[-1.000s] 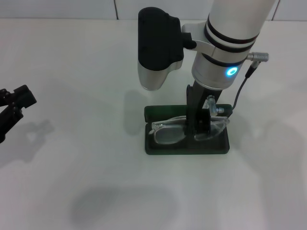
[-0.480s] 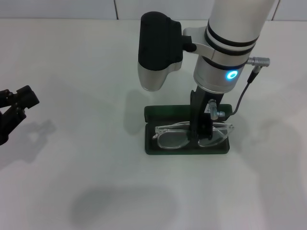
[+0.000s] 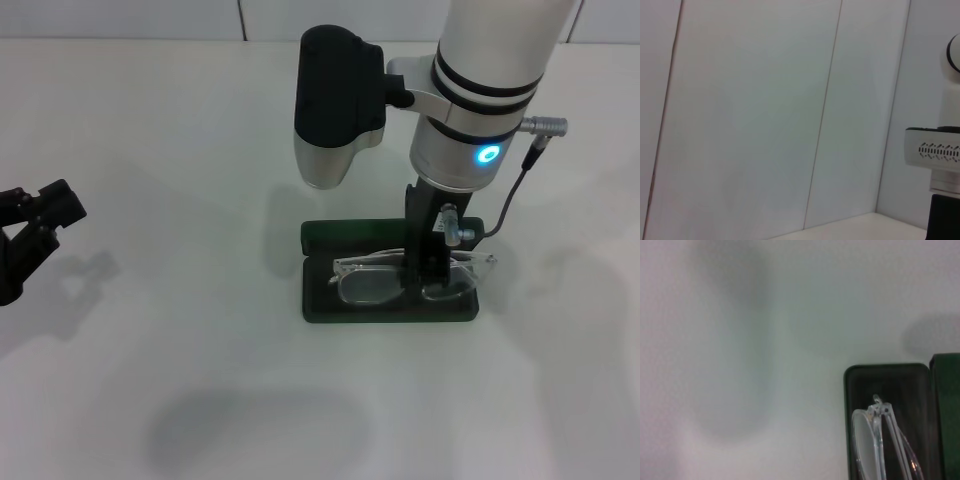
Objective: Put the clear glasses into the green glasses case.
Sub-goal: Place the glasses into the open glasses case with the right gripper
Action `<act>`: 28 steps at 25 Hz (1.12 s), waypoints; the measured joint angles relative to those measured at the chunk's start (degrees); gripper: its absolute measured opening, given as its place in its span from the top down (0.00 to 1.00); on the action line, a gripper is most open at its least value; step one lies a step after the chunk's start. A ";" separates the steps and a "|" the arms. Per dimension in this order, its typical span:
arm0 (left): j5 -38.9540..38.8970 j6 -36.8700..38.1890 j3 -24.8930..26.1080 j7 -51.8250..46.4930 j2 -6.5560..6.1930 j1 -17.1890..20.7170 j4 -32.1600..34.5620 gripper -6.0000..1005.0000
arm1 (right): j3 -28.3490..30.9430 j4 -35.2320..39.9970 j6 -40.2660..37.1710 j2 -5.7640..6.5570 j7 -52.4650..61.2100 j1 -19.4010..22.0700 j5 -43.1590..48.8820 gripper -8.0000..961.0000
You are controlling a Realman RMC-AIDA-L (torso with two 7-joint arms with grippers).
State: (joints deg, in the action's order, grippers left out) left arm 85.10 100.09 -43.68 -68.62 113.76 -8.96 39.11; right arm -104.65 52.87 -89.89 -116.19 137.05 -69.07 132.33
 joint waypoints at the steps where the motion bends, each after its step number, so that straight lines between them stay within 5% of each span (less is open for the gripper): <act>1: 0.00 -0.02 0.00 0.00 0.01 0.00 0.00 0.85 | -0.04 -0.14 0.00 0.00 0.00 -0.06 0.01 0.93; 28: -0.03 -0.09 0.00 0.90 0.14 0.00 -0.78 0.85 | -0.73 -1.68 0.17 0.00 -0.03 -1.19 -0.49 0.91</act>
State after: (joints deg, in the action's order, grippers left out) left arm 85.07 100.00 -43.68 -67.72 113.90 -8.97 38.34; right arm -105.38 51.20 -89.72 -116.19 137.02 -70.26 131.84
